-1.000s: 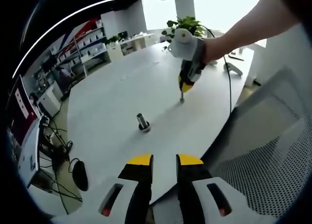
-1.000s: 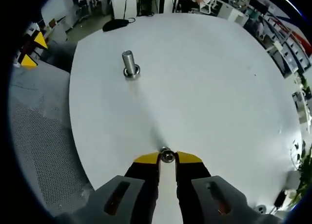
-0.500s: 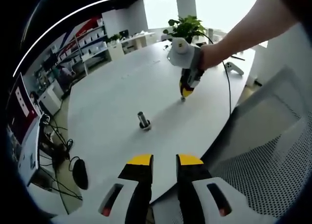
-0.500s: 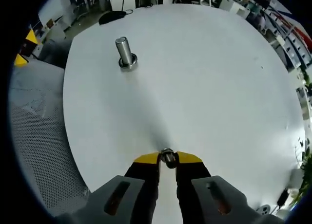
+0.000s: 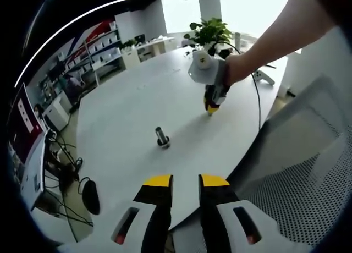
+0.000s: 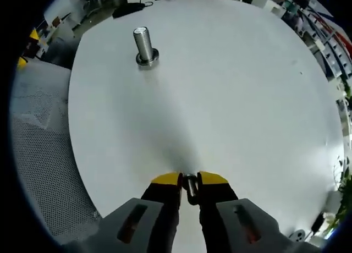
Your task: Place the washer onto the threaded stud by aligning its center hole with the stud, sliding it down to the base, and recovering from edge contact or off-axis alignment until the washer reaches the visible bottom stop.
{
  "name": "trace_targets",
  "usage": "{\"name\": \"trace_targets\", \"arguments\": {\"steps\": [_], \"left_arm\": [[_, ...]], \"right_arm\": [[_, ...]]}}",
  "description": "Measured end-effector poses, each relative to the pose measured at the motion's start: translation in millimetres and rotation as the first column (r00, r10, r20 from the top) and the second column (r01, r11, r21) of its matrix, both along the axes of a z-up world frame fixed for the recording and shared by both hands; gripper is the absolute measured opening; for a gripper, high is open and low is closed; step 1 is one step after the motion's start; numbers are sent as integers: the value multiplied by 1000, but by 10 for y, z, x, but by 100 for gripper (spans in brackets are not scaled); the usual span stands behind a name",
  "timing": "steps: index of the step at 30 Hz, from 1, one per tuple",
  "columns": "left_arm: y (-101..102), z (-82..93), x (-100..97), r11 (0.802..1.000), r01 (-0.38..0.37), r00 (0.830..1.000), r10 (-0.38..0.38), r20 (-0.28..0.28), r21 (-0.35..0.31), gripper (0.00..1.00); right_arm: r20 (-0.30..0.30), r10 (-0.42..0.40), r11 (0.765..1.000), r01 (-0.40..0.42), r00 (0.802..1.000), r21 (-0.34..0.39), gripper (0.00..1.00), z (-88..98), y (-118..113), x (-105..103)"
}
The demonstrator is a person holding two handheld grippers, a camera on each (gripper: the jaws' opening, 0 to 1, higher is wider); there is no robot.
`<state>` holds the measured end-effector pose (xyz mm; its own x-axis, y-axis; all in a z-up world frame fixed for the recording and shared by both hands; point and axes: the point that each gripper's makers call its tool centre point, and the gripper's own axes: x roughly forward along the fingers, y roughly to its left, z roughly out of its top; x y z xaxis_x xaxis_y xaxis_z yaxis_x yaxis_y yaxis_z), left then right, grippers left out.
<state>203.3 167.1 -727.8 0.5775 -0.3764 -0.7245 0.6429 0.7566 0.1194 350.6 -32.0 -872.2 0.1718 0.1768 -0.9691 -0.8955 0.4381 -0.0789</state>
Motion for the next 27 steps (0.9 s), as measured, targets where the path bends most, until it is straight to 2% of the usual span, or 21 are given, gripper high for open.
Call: {"name": "trace_targets", "arguments": {"steps": [2, 7, 15, 18, 19, 23, 27], "left_arm": [[-3, 5, 3, 1000, 1, 1000, -1, 1, -2, 16], [0, 18, 13, 1000, -3, 1000, 4, 6, -8, 16], [7, 7, 10, 1000, -3, 1000, 3, 3, 0, 16], [-3, 10, 8, 1000, 3, 1000, -3, 5, 0, 16], [-1, 9, 7, 1000, 2, 1000, -2, 4, 1, 16], [5, 19, 17, 1000, -5, 1000, 5, 6, -4, 16], [-10, 8, 4, 1000, 5, 1000, -5, 2, -1, 16]], "right_arm": [[-11, -22, 1000, 22, 1000, 3, 16, -13, 2, -25], [10, 3, 1000, -3, 1000, -6, 18, -23, 6, -57], [12, -32, 999, 32, 999, 11, 19, -13, -38, -41], [16, -32, 999, 31, 999, 27, 21, 43, -37, -70], [22, -41, 998, 40, 999, 58, 22, 78, -20, -67], [32, -76, 994, 73, 997, 87, 24, 194, -51, -75], [47, -78, 992, 73, 996, 99, 24, 294, -103, -128]]}}
